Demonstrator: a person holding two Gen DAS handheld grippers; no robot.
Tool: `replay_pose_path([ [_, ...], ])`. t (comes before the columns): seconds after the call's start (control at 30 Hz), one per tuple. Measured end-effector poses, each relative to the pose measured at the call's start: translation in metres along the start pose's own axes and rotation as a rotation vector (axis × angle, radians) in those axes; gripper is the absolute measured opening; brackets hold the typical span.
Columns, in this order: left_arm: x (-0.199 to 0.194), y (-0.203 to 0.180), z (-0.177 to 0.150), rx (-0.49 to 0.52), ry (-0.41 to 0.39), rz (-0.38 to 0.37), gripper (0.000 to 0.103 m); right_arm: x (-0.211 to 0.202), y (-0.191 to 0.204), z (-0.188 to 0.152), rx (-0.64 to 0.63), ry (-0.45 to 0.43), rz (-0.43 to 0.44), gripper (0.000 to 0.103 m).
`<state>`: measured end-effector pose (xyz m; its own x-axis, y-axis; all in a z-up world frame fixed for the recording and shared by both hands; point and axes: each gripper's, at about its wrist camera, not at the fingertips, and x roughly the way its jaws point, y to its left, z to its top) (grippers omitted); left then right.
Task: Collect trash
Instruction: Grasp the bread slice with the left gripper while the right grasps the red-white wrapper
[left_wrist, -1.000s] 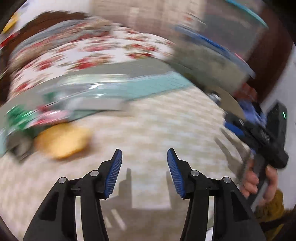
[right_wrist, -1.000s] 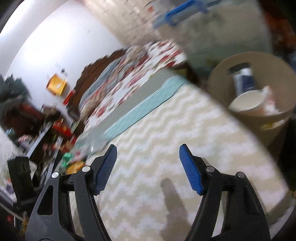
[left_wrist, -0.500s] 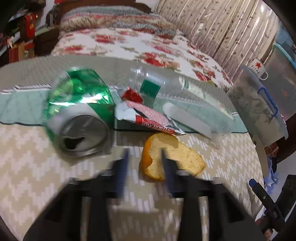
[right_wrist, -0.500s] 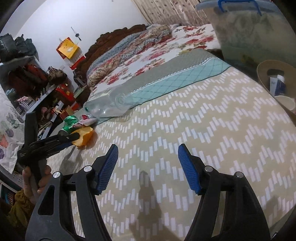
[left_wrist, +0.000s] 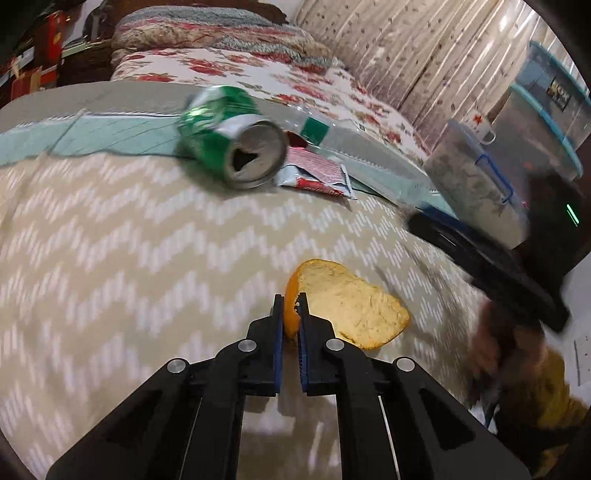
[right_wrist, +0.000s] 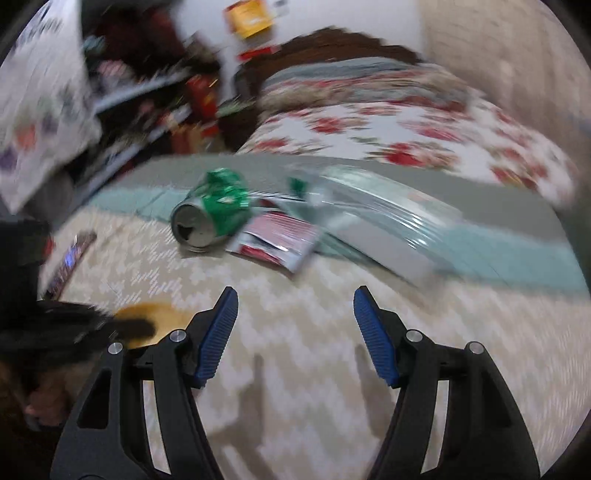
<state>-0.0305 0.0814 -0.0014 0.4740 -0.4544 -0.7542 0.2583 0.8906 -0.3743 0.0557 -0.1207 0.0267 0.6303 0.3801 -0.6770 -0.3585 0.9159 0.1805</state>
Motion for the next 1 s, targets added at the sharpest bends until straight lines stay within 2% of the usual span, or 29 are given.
replay_pose_path([
  [0.1,-0.006,0.004,-0.007,-0.01,-0.02,-0.004,0.006,0.035,0.01,0.023,-0.021,0.058,0.014,0.067],
  [0.27,-0.006,0.005,-0.008,-0.022,-0.024,-0.021,0.006,0.088,0.009,0.043,-0.03,0.147,-0.05,0.067],
  [0.3,-0.007,0.005,-0.008,-0.024,-0.024,-0.025,0.006,0.087,0.008,0.044,-0.032,0.142,-0.042,0.063],
  [0.33,-0.006,0.005,-0.008,-0.025,-0.023,-0.031,0.006,0.086,0.009,0.042,-0.041,0.147,-0.039,0.054],
  [0.47,-0.006,0.009,-0.006,-0.043,-0.018,-0.055,0.006,0.07,0.009,0.026,-0.053,0.143,-0.003,0.029],
  [0.53,-0.004,0.012,-0.002,-0.041,-0.016,-0.054,0.006,0.056,0.008,0.013,-0.032,0.14,0.012,0.024],
  [0.77,-0.004,-0.004,-0.002,0.008,-0.021,0.006,0.006,-0.01,0.0,-0.05,0.064,0.111,0.057,0.021],
  [0.9,0.009,-0.027,-0.006,0.012,0.018,-0.045,0.006,-0.05,-0.016,-0.085,0.141,0.082,0.041,0.021],
  [1.0,0.022,-0.057,-0.008,0.082,0.044,-0.052,0.006,-0.072,-0.033,-0.109,0.212,0.068,0.016,0.021],
])
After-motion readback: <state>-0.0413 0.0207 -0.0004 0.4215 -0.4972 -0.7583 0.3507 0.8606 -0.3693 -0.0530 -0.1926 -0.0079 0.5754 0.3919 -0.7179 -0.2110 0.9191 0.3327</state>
